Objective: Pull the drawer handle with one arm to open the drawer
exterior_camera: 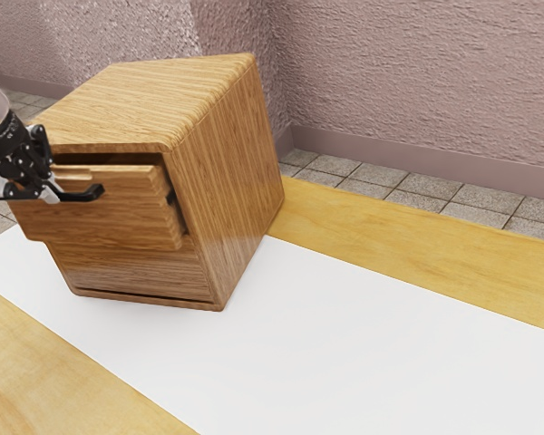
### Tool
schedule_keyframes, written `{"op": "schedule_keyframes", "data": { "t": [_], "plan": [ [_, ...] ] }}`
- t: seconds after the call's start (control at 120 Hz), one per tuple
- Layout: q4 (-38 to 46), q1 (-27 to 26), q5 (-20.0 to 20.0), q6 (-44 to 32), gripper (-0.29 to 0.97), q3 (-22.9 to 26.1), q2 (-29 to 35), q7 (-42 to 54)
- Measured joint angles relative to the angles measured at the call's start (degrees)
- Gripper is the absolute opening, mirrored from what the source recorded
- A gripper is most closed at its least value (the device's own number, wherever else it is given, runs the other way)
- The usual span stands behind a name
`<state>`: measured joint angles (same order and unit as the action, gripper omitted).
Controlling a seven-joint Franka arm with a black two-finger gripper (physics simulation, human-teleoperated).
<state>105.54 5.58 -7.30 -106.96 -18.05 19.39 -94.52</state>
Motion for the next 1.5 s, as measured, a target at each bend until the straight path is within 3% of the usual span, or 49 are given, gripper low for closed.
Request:
{"op": "schedule_keyframes", "data": {
  "t": [0.608, 0.792, 1.5],
  "plan": [
    [5.77, 0.55, -0.36, 3.57, -0.11, 0.7, 6.56, -0.78],
    [8.0, 4.21, -0.38, 3.92, -0.11, 4.11, 9.24, -0.87],
    [13.31, 6.17, -0.38, 5.9, -0.11, 5.67, 16.59, -0.99]
  ]
}}
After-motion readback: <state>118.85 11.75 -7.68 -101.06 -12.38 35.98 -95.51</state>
